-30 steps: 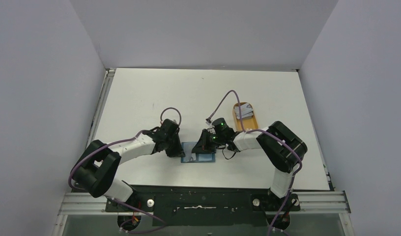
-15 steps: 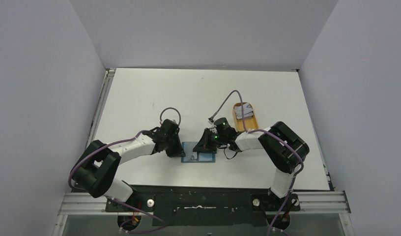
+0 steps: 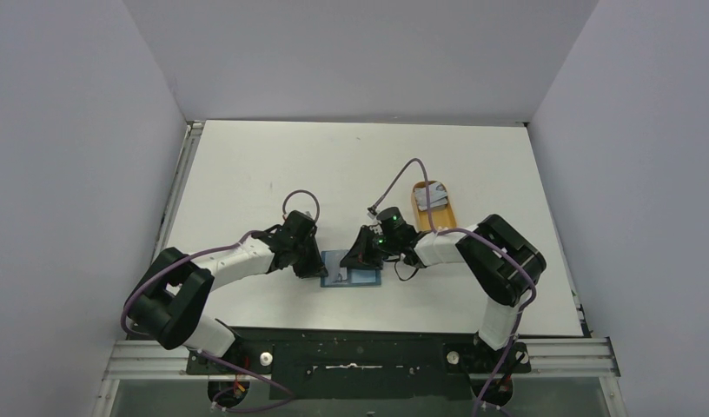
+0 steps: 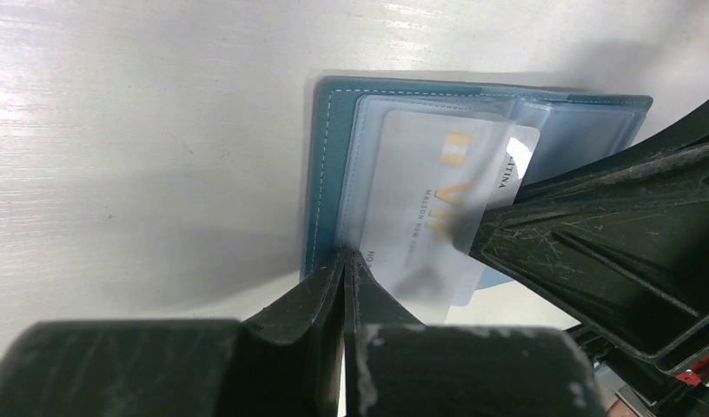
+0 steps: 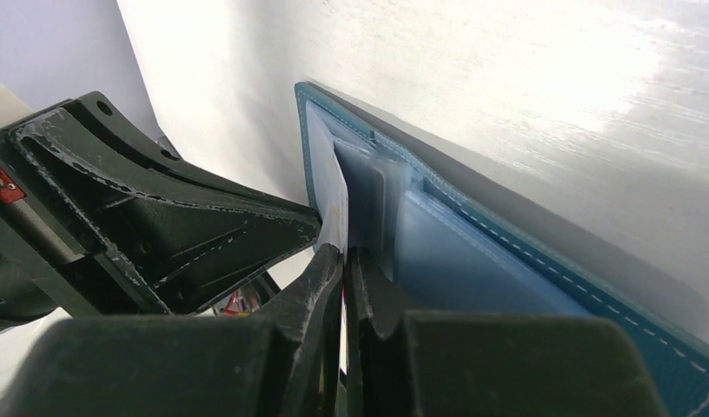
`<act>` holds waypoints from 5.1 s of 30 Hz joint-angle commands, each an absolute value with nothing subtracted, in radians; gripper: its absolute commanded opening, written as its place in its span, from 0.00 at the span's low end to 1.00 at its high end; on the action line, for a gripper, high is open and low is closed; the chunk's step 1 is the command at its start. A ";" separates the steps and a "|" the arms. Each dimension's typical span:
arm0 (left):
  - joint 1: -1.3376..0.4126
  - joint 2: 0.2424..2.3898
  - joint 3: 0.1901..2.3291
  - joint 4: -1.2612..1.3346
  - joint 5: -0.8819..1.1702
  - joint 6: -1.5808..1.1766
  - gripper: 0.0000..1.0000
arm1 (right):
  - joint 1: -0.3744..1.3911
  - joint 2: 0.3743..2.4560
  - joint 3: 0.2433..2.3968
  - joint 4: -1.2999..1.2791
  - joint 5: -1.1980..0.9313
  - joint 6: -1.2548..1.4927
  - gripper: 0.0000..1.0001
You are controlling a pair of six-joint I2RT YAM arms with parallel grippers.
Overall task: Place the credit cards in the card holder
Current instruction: Insert the credit card into the card holder.
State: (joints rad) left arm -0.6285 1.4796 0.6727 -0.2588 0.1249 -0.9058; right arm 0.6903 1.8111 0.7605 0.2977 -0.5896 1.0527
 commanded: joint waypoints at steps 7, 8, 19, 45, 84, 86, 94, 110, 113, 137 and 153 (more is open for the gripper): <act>-0.627 1.465 0.666 -0.277 0.114 -0.892 0.19 | 0.715 1.847 0.797 0.258 -0.520 1.027 0.00; -0.627 1.460 0.668 -0.281 0.113 -0.891 0.23 | 0.717 1.847 0.799 0.252 -0.521 1.024 0.00; -0.615 1.387 0.694 -0.328 0.106 -0.873 0.45 | 0.718 1.826 0.810 0.201 -0.524 0.985 0.00; -0.597 1.482 0.747 -0.311 0.121 -0.847 0.46 | 0.723 1.680 0.814 0.082 -0.464 0.959 0.58; -0.593 1.552 0.750 -0.185 0.227 -0.891 0.47 | 0.875 1.688 1.004 -0.261 -0.163 0.727 0.62; -0.588 1.543 0.744 -0.187 0.218 -0.890 0.47 | 0.870 1.657 0.995 -0.268 -0.133 0.740 0.63; -0.584 1.555 0.750 -0.191 0.218 -0.887 0.48 | 0.867 1.588 1.001 -0.301 -0.078 0.756 0.64; -0.569 1.458 0.732 -0.230 0.207 -0.891 0.47 | 0.772 1.662 1.065 -0.351 -0.071 0.726 0.14; -0.566 1.462 0.728 -0.239 0.197 -0.895 0.46 | 0.765 1.692 1.072 -0.339 -0.095 0.714 0.11; -0.551 1.516 0.713 -0.248 0.186 -0.893 0.33 | 0.774 1.795 1.102 -0.346 -0.140 0.689 0.04; -0.541 1.538 0.713 -0.222 0.210 -0.891 0.26 | 0.798 1.687 1.086 -0.354 -0.020 0.703 0.04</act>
State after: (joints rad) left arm -0.5514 1.5269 0.7017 -0.2390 0.2150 -0.9024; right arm 0.7979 1.7863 1.0878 -0.3721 -0.0998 0.6926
